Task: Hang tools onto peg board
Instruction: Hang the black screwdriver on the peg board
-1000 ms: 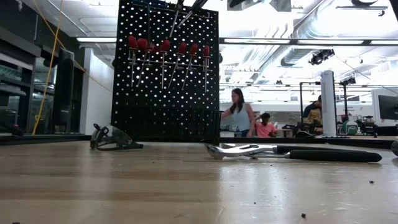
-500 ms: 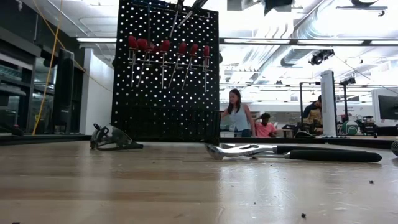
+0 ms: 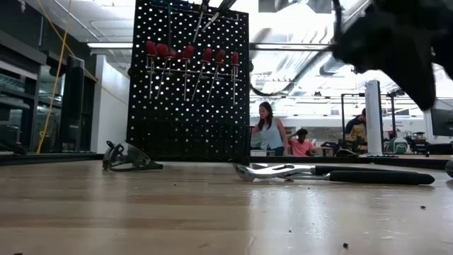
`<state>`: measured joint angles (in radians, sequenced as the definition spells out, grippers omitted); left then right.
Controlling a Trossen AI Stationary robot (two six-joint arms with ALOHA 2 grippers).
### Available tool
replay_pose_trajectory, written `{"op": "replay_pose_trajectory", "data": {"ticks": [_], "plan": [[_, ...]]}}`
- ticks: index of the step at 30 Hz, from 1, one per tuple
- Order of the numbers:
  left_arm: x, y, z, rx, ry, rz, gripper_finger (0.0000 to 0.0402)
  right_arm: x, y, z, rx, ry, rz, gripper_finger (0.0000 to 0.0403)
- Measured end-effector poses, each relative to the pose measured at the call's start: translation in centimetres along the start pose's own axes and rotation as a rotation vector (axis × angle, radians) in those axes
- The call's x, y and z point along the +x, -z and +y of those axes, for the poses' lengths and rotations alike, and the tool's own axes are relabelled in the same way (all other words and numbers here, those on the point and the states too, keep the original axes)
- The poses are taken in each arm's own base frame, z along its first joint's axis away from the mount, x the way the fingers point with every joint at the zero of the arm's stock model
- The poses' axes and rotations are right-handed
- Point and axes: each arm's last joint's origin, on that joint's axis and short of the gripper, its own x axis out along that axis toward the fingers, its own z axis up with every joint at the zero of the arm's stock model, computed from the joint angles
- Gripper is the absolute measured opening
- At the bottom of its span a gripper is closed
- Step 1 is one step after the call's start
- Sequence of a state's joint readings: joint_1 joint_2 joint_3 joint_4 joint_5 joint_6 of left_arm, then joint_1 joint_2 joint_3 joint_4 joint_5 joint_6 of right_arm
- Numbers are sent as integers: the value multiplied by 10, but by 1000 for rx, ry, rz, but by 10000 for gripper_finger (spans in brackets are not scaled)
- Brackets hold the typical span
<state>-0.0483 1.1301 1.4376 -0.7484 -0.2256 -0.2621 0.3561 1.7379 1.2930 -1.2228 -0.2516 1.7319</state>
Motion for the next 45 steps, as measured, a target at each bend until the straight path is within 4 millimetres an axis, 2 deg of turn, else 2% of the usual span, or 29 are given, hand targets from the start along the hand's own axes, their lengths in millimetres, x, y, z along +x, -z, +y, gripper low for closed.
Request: {"op": "replay_pose_trajectory", "data": {"ticks": [4, 9, 15, 19, 25, 32, 45], "plan": [[0, 0, 0, -25, 12, 3, 268, 10, 2, -24, 203, 8, -108, 255], [0, 0, 0, -53, 14, -1, 268, 17, -4, -75, 496, -119, -240, 255], [0, -1, 0, -61, 6, -4, 268, 35, -30, -109, 539, -229, -209, 255], [0, -1, 2, -100, -3, -6, 268, 55, -43, -108, 554, -330, -146, 255], [1, -2, 4, -139, -33, -15, 268, 74, -47, -111, 559, -297, -103, 255], [1, -2, 7, -173, -46, -18, 268, 81, -47, -109, 548, -338, -68, 255], [1, -2, 7, -188, -47, -16, 268, 82, -34, -100, 481, -389, 52, 255]]}}
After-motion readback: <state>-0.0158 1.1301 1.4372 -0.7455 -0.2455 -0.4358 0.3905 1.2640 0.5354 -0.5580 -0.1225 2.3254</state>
